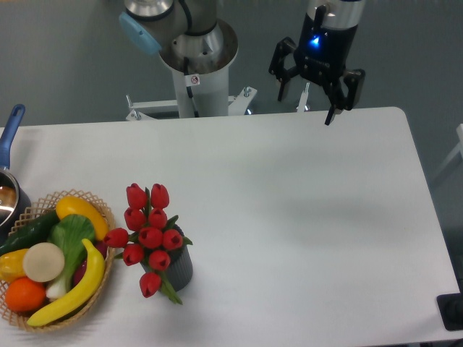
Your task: Pick up the flowers from the vase
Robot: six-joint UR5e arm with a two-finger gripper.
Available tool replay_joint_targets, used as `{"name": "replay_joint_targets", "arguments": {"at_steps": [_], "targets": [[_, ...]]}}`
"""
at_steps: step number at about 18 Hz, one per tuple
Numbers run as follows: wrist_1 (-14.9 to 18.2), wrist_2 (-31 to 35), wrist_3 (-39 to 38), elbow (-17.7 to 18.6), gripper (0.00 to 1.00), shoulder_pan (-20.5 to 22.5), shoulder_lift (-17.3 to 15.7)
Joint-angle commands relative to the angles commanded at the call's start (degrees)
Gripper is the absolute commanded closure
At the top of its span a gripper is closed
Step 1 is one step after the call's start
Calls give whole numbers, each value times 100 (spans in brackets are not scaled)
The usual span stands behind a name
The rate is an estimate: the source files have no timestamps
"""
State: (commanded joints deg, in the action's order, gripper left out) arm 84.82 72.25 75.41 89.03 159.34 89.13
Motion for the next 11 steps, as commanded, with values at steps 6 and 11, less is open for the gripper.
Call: {"name": "replay_joint_targets", "arguments": {"at_steps": [6,11], "targets": [[-1842,-887,-816,1422,0,246,-545],[-2127,-1371,-1553,1565,0,211,-511]]}}
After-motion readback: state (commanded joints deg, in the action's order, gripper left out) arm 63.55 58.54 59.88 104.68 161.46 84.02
